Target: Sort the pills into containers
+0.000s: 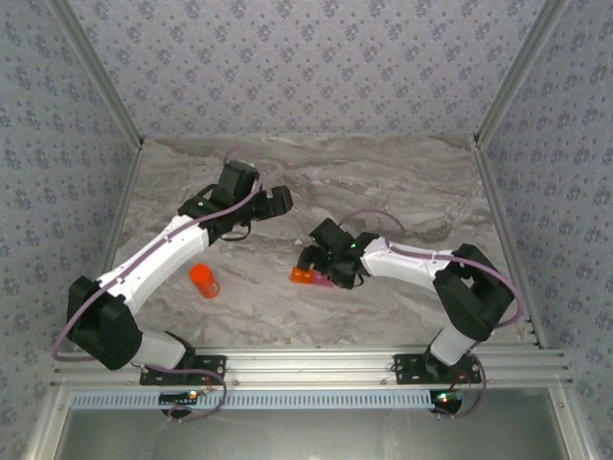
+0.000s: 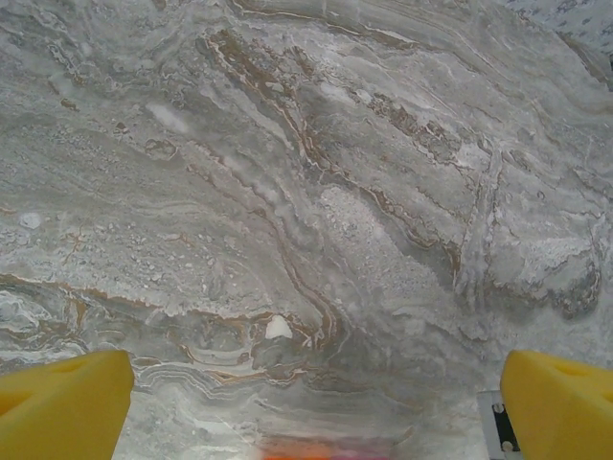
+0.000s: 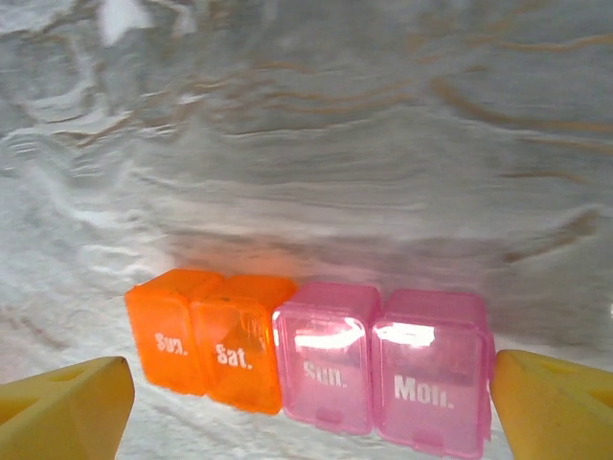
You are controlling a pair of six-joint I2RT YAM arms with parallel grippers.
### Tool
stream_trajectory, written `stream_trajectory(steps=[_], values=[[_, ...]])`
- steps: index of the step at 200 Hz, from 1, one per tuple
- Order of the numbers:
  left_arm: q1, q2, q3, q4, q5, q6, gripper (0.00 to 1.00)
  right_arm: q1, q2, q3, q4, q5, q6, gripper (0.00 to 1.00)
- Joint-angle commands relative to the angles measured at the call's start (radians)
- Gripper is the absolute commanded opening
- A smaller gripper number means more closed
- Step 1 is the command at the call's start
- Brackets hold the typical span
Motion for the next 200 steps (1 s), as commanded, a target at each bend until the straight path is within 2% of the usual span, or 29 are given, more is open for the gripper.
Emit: stream_trajectory(steps=[1,15,52,71,86,112,127,168,200], values=[[0.002,-0.035,-0.009,-0.017,0.021,-0.002,0.98,0.006,-0.025,0.05,-0.054,0.016,-0.008,0.99],[0.002,-0.043,-0.008,-0.022,0.015,0.003,0.98,0.005,-0.057,0.07,-0.114,0.034,-0.024,1.0],[0.001,-0.075,-0.015,-0.041,-0.023,0.016,0.98,-0.027,-0.085,0.134,-0.278,0.106,-0.214,1.0],[0.001,-0.099,-0.031,-0.037,-0.04,0.018,0.98,-0.055,-0.1,0.113,-0.249,0.118,-0.347,1.0],[0.003,-0.114,-0.041,-0.029,-0.041,0.018,0.98,-0.055,-0.12,0.092,-0.182,0.146,-0.533,0.99],[0.001,-0.122,-0.059,-0.008,-0.042,0.008,0.98,-0.029,-0.164,0.056,-0.133,0.006,-0.87,0.99],[0.001,-0.119,-0.063,0.001,-0.044,-0.001,0.98,-0.027,-0.167,0.049,-0.14,-0.061,-0.989,0.99],[0.001,-0.11,-0.044,0.004,-0.054,-0.02,0.98,-0.034,-0.088,0.069,-0.208,-0.16,-1.141,0.99],[0.002,-0.094,-0.013,-0.009,-0.059,-0.023,0.98,-0.024,-0.002,0.091,-0.216,-0.126,-1.196,1.0]])
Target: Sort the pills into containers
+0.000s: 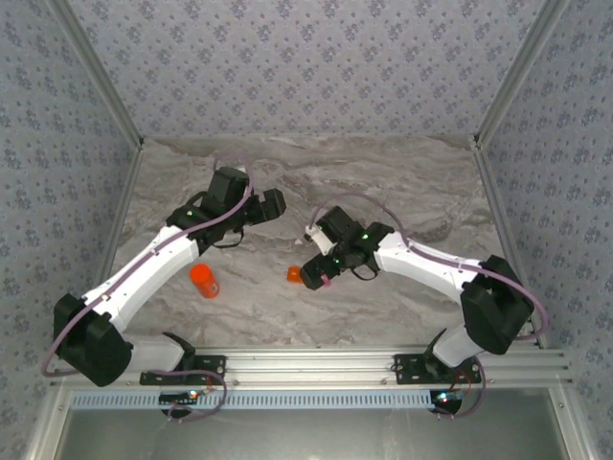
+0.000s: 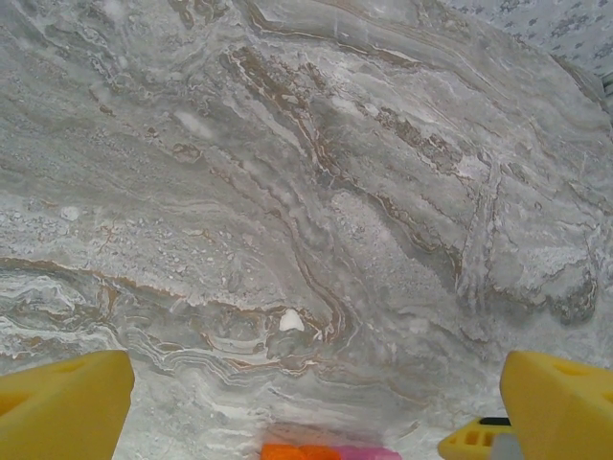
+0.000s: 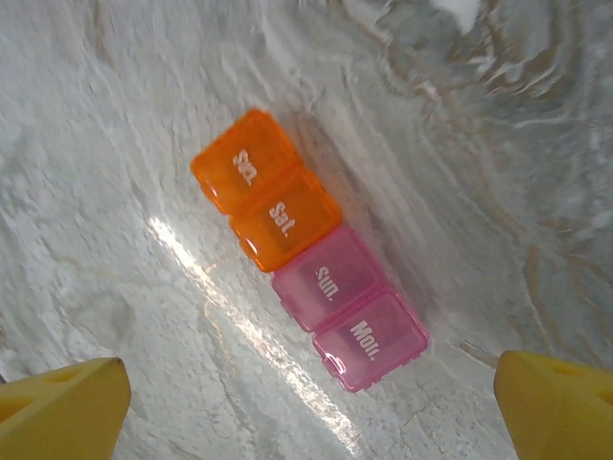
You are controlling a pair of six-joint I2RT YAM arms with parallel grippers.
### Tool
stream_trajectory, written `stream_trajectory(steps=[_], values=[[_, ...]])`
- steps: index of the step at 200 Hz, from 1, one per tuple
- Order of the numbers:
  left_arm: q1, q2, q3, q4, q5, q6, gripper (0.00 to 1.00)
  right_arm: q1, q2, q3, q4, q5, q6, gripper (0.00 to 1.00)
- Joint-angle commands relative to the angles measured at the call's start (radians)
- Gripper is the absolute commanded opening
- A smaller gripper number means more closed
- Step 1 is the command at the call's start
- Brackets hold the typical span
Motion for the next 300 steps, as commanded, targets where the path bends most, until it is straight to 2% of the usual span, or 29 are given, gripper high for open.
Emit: stream_trajectory(steps=[1,81,162,253,292,300], values=[[0.002,0.005,0.043,0.005,-0.02,-0.015,0.98,0.006,0.06,0.029,-0.044,-0.011,-0.114,1.0],[0.002,0.051,0.061,0.013,-0.007,-0.014,0.98,0.02,0.131,0.034,0.011,0.059,-0.132,0.99],[0.001,0.062,0.07,0.025,0.006,-0.025,0.98,0.041,0.181,0.025,0.065,0.1,-0.067,0.91],[0.002,0.06,0.061,0.046,0.016,-0.05,0.98,0.048,0.186,0.008,0.061,0.151,0.043,0.7],[0.001,0.066,0.06,0.051,0.016,-0.056,0.98,0.047,0.207,0.039,-0.002,0.173,0.17,0.53],[0.001,0.066,0.059,0.053,0.016,-0.056,0.98,0.048,0.215,0.049,-0.021,0.173,0.199,0.52]])
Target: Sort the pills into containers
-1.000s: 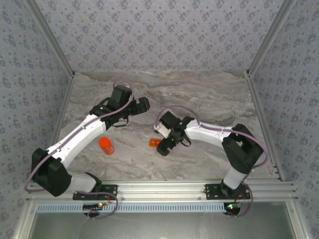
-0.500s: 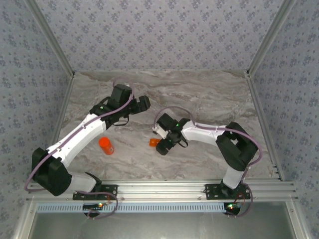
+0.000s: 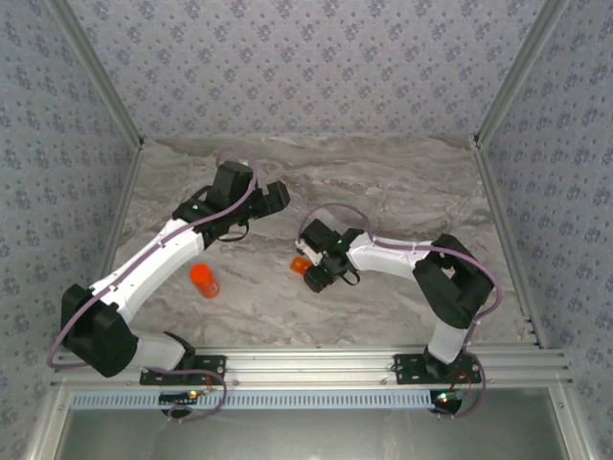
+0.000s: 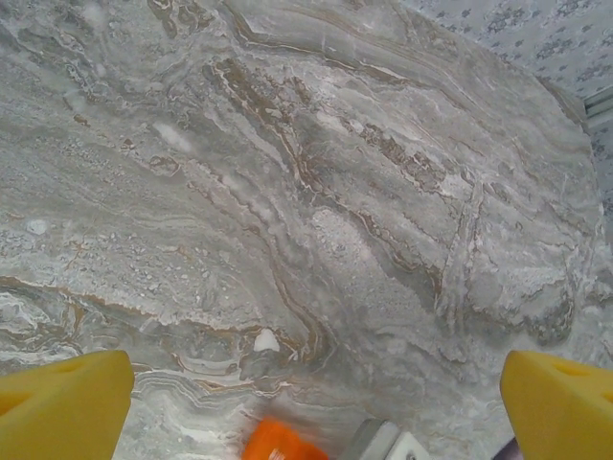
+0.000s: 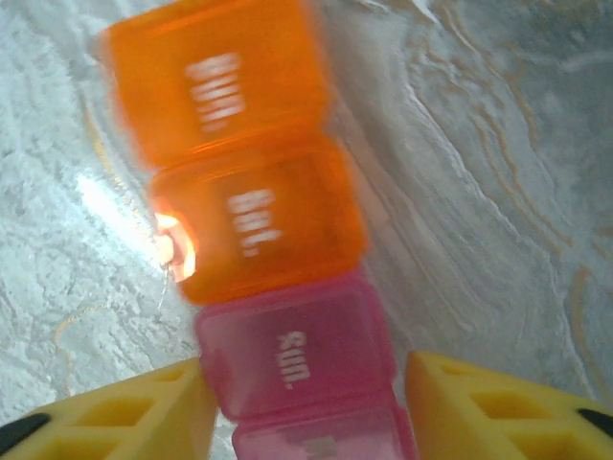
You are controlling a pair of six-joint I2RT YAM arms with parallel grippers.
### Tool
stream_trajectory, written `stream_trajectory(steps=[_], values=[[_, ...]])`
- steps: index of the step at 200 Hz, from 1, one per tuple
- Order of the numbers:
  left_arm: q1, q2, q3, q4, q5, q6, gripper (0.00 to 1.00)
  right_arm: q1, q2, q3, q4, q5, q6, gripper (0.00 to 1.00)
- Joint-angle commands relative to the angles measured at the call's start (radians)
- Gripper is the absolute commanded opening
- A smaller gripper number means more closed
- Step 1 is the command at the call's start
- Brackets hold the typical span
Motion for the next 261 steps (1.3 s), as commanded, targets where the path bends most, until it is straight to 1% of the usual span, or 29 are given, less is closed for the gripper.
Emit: stream_trajectory(steps=[1,21,45,65,142,193,261], values=[[0.001,0.011,0.016,0.017,0.008,-0.011,0.98,0.007,0.034,0.038,-0.085,0.027,0.12,0.52],[0.001,0.014,0.016,0.019,0.006,-0.013,0.98,0.006,0.041,0.059,-0.111,0.028,0.195,0.54],[0.001,0.019,0.017,0.021,0.009,-0.013,0.98,0.005,0.034,0.061,-0.099,0.017,0.229,0.66],[0.002,0.019,0.016,0.021,0.009,-0.015,0.98,0.003,0.036,0.062,-0.093,0.027,0.232,0.69],[0.002,0.029,0.014,0.022,0.008,-0.014,0.98,0.008,-0.01,-0.055,0.094,0.087,0.197,0.69],[0.001,0.039,0.019,0.025,0.014,-0.021,0.98,0.023,-0.014,-0.075,0.12,0.107,0.181,0.66],[0.001,0.041,0.018,0.029,0.02,-0.031,0.98,0.075,-0.022,-0.083,0.129,0.18,0.171,0.64]])
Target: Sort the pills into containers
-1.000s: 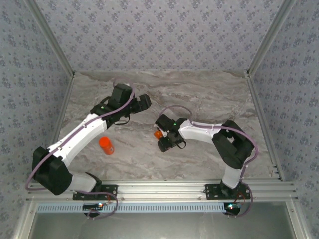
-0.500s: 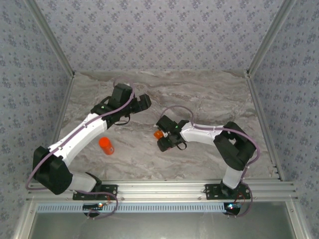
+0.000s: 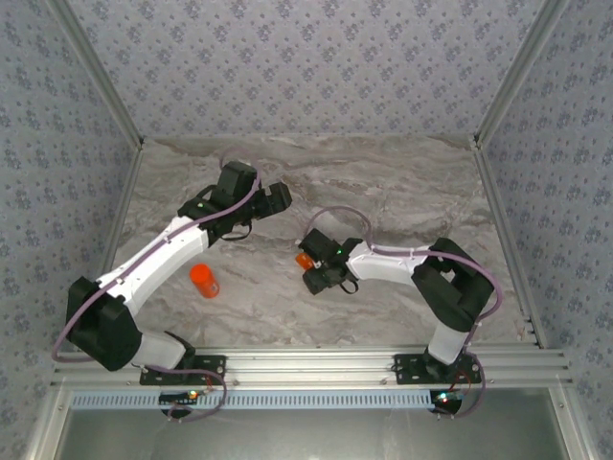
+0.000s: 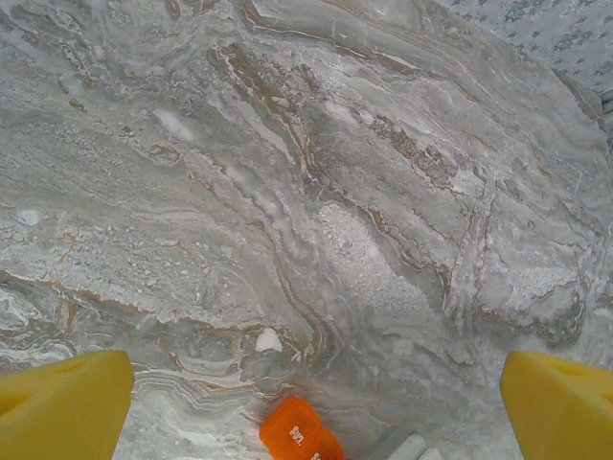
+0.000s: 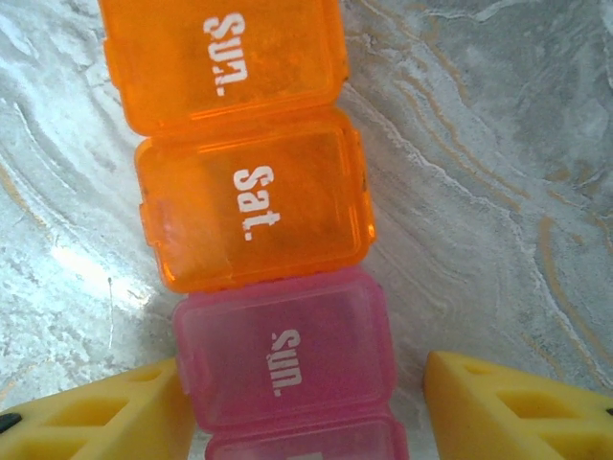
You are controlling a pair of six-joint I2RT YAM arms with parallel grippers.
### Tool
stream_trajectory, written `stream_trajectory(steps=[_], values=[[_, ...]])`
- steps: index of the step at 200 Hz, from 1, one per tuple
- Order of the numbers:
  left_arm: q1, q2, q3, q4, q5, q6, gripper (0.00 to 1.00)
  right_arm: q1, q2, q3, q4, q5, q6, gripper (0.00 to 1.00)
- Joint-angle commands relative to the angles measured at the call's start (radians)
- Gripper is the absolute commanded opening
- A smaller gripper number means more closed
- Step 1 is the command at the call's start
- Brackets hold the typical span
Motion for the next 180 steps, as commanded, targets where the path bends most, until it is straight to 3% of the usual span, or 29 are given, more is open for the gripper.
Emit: stream_trajectory(steps=[1,104,126,143,180], values=[[0.001,0.004,0.018,0.02,0.016,-0.014,0.98,0.013,-0.004,-0.007,0.025,0.034,-0.014,0.64],[0.001,0.006,0.017,0.019,0.021,-0.037,0.98,0.015,0.007,-0.024,0.024,0.034,0.0,0.58],[0.002,0.005,0.01,0.02,0.014,-0.07,0.98,0.015,0.002,-0.034,0.023,0.027,0.01,0.52],[0.003,0.0,0.0,0.027,-0.004,-0.108,0.98,0.012,-0.007,-0.04,0.024,0.016,0.013,0.41],[0.015,-0.018,-0.025,0.03,-0.026,-0.186,0.98,-0.019,-0.048,-0.042,0.023,-0.02,0.008,0.36]])
